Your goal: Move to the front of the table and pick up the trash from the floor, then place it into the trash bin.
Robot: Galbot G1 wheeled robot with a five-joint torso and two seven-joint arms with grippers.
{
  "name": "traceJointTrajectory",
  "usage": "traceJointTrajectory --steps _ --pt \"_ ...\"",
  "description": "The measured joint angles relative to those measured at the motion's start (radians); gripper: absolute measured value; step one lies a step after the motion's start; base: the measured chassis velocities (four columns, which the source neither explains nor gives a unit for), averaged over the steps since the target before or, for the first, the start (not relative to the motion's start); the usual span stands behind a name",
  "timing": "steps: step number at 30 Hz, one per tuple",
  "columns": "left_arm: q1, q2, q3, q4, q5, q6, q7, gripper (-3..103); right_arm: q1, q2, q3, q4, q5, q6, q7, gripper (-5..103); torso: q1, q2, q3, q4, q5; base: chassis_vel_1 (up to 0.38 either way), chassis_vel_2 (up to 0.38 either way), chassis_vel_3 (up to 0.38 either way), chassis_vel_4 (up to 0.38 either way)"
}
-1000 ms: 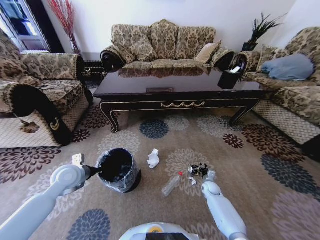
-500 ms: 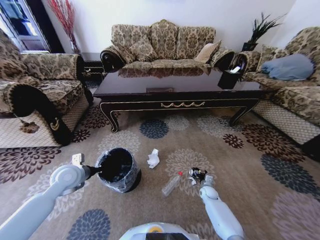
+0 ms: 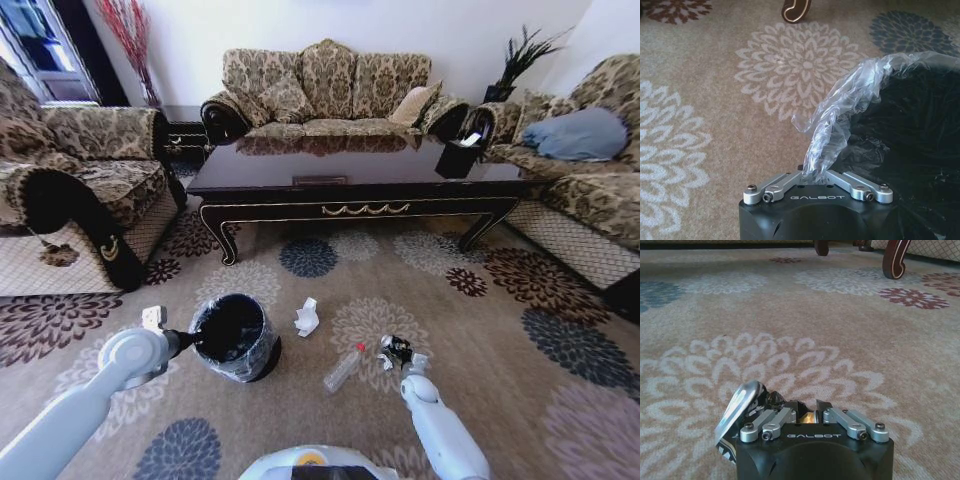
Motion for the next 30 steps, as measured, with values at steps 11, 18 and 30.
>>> traceJointTrajectory --steps 11,18,30 --pt "0.005 -0.001 -0.003 -0.008 0.013 0.0 0.003 0 -0.009 -0.017 0.003 0.088 0.002 0.002 0.014 19 0.0 0.0 0.0 0.0002 0.0003 0.0 0.0 0.0 0.0" --pt "-0.059 0.012 0.073 -0.005 0.023 0.0 0.0 0 -0.09 -0.096 -0.006 0.413 0.076 -0.068 0.07 19 0.0 0.0 0.0 0.0003 0.0001 0.0 0.0 0.0 0.0" --pt "-0.608 0.05 0.633 0.048 -0.1 0.001 -0.044 0 -0.237 -0.364 -0.113 0.917 0.14 -0.111 0.082 19 0.0 0.0 0.0 0.0 0.0009 0.0 0.0 0.0 0.0"
